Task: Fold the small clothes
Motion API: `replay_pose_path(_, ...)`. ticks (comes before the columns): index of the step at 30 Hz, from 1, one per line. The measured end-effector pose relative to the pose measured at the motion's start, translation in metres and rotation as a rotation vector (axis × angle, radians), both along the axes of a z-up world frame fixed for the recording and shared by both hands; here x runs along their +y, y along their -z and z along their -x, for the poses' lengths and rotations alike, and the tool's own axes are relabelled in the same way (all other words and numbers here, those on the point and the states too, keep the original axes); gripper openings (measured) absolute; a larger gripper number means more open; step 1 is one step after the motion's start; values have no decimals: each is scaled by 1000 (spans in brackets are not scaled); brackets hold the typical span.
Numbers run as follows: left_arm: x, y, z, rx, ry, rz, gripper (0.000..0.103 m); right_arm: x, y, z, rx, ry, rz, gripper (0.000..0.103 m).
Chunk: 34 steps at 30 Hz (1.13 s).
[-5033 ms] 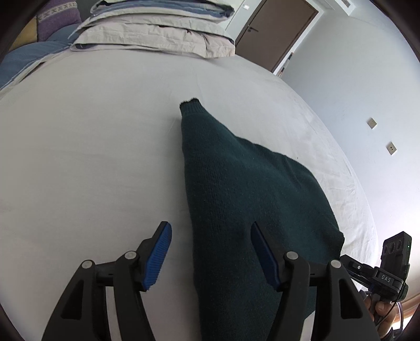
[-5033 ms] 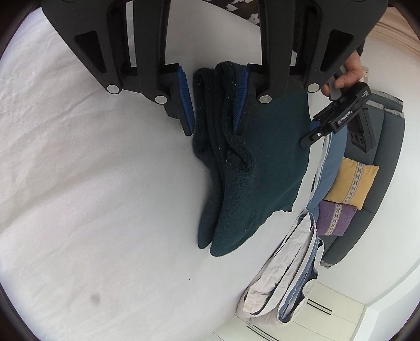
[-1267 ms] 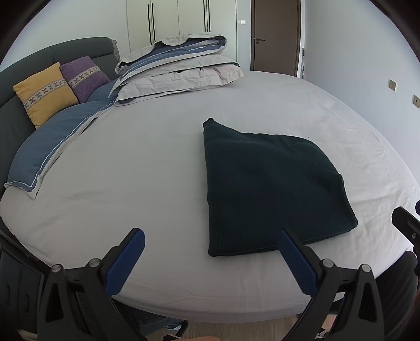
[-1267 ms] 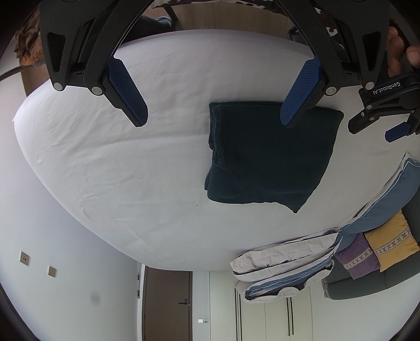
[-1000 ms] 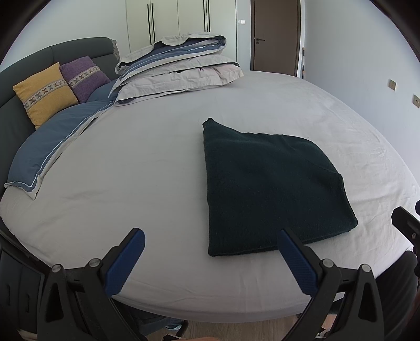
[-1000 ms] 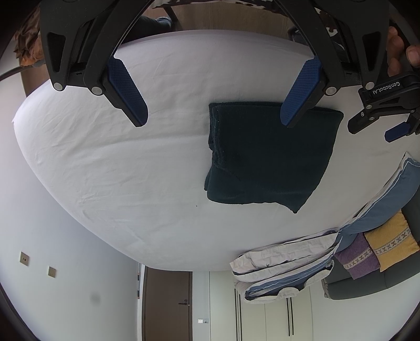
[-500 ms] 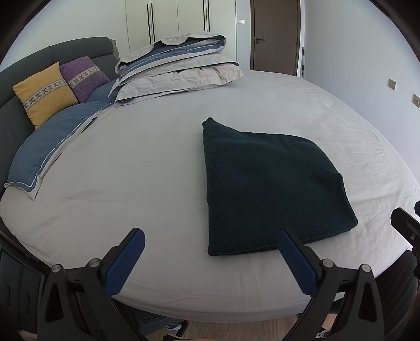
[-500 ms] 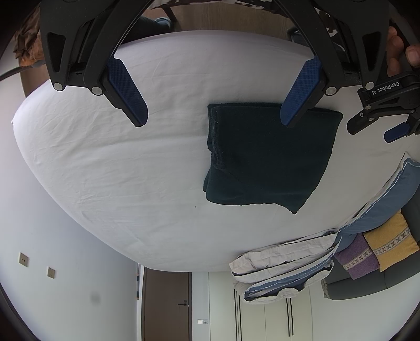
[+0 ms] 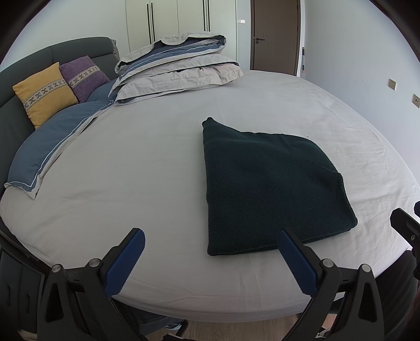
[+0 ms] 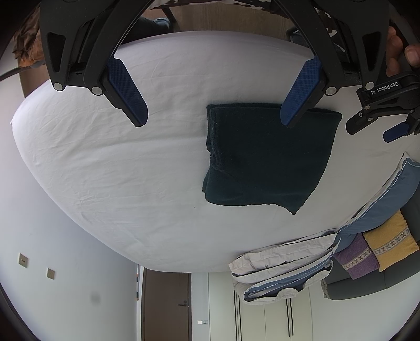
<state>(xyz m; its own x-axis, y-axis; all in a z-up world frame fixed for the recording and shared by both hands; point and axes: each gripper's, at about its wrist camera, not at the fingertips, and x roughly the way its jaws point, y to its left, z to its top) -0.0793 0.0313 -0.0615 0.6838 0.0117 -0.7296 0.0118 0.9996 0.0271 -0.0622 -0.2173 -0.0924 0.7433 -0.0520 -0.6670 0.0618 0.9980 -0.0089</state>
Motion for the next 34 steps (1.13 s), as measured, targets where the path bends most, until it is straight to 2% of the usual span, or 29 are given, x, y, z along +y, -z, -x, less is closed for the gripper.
replay_pose_path(34, 1, 6, -1, 2, 0, 8, 103, -1, -1, -1, 5, -6, -6, 103)
